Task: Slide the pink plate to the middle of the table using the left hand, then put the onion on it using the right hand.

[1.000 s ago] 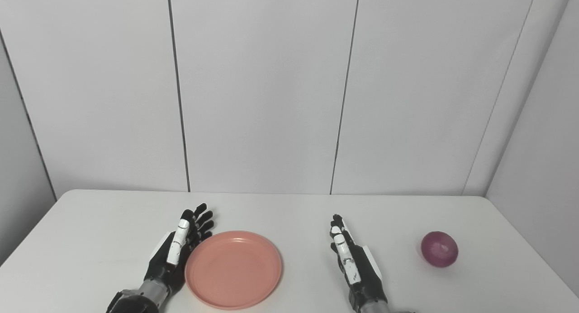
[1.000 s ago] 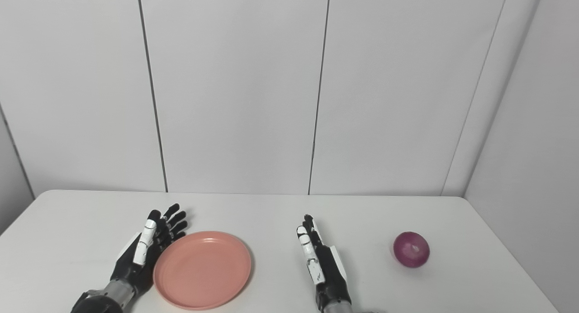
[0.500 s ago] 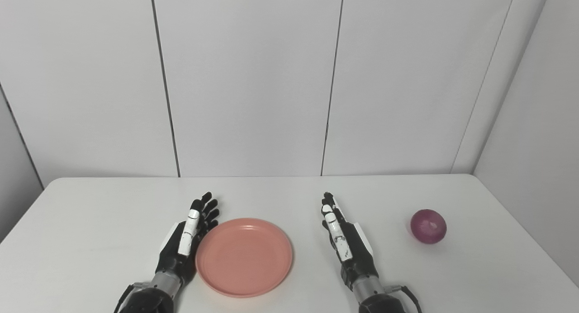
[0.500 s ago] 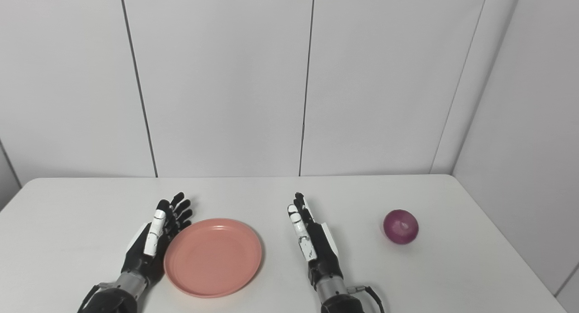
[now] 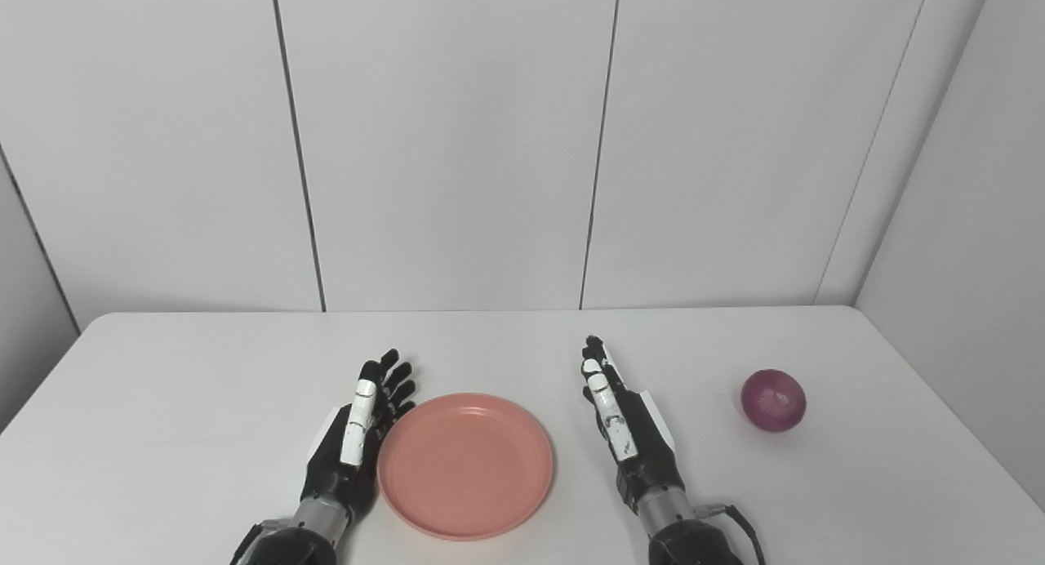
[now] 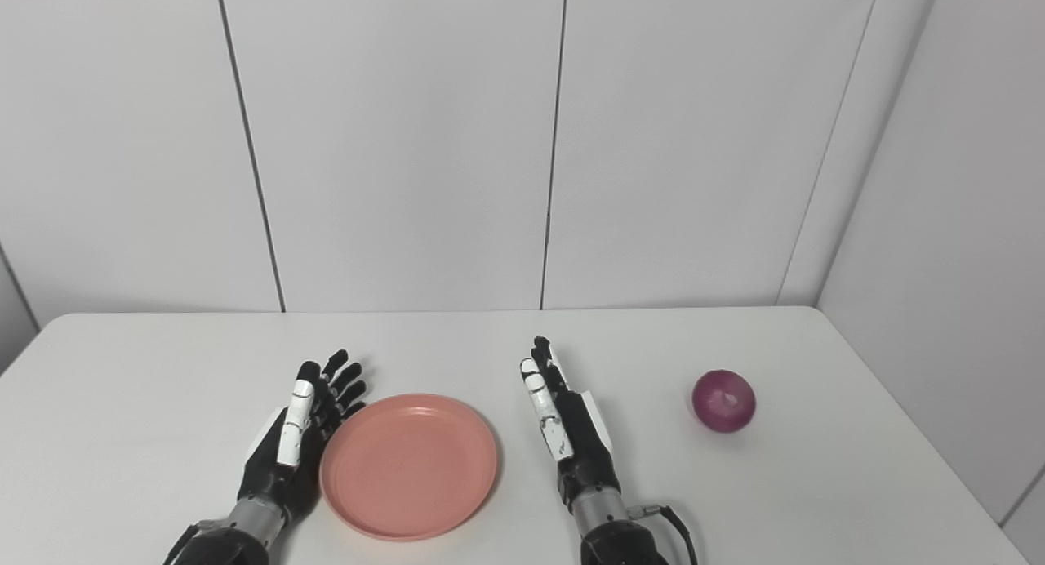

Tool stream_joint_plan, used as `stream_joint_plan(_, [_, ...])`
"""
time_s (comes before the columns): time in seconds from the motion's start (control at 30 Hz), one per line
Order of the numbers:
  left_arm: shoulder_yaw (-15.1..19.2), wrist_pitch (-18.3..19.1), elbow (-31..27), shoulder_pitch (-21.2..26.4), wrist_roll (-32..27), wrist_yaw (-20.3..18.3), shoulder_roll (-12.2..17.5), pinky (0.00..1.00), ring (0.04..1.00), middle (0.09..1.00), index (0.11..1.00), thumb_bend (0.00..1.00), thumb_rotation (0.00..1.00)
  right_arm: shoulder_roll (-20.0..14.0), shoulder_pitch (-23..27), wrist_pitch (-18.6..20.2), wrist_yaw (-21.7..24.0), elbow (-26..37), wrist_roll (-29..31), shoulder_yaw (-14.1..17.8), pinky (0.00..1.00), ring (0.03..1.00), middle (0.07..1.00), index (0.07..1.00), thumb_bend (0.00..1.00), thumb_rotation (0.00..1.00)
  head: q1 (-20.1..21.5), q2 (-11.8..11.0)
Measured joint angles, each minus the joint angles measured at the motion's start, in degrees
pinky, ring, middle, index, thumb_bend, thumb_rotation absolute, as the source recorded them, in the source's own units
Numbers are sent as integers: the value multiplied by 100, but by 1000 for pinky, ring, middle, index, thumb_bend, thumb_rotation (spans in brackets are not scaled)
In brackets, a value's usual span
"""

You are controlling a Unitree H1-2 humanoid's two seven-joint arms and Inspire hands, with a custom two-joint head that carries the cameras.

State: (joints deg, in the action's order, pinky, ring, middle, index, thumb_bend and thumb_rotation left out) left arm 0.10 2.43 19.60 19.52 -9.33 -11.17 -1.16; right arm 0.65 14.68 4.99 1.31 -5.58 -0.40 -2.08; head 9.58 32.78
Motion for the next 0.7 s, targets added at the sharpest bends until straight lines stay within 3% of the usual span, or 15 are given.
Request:
stream_joint_plan(0.33, [-182,57,-156,-77,231,203,-28,987,985,989,992,698,1000,-96,-1,202,12,290,2,5,1000,985,999,1000,648,1000,-501,44])
stream_joint_plan(0.7, [-200,-139,-161,-164,232,107,224,1000,1000,1000,1000,703,1000,-139,-6,261,12,393,29,80,1000,987,991,998,620,979,-528,-61])
